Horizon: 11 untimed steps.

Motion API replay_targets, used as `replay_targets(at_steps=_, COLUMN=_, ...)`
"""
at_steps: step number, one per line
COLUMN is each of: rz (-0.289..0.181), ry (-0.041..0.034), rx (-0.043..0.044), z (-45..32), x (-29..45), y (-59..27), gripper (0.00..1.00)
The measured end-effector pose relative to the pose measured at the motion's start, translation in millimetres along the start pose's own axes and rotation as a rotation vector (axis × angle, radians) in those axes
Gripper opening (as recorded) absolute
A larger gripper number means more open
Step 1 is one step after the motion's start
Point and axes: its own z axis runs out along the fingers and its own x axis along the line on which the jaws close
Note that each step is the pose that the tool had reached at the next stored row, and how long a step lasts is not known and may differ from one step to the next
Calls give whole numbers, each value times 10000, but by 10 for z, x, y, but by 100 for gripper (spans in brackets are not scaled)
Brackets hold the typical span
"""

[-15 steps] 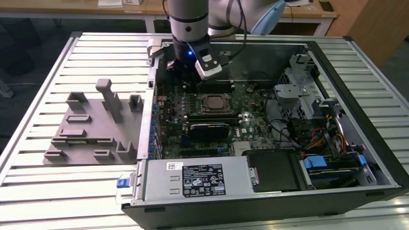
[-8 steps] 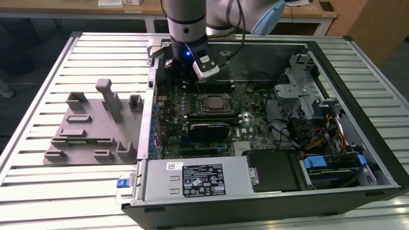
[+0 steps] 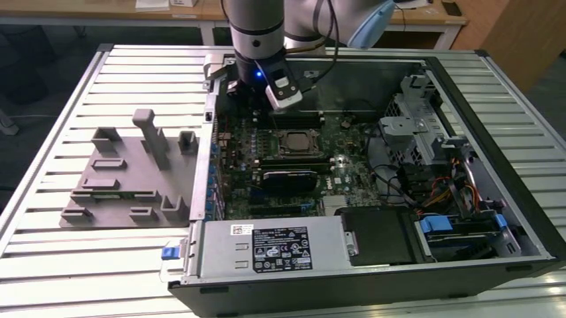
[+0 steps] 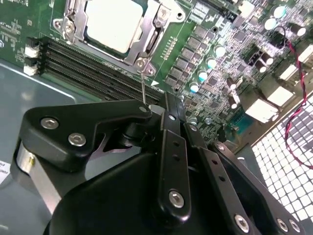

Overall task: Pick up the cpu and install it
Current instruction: 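Install the first cpu locking lever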

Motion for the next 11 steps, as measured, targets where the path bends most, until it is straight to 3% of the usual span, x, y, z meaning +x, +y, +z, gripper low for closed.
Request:
replay_targets(at_steps=7, rz=28, ry=28, rx=-435, z=0, x=2, y=0, gripper=11)
replay_targets(at_steps=11, rz=30, ry=31, rx=-470, z=0, x=1, y=1, gripper=11)
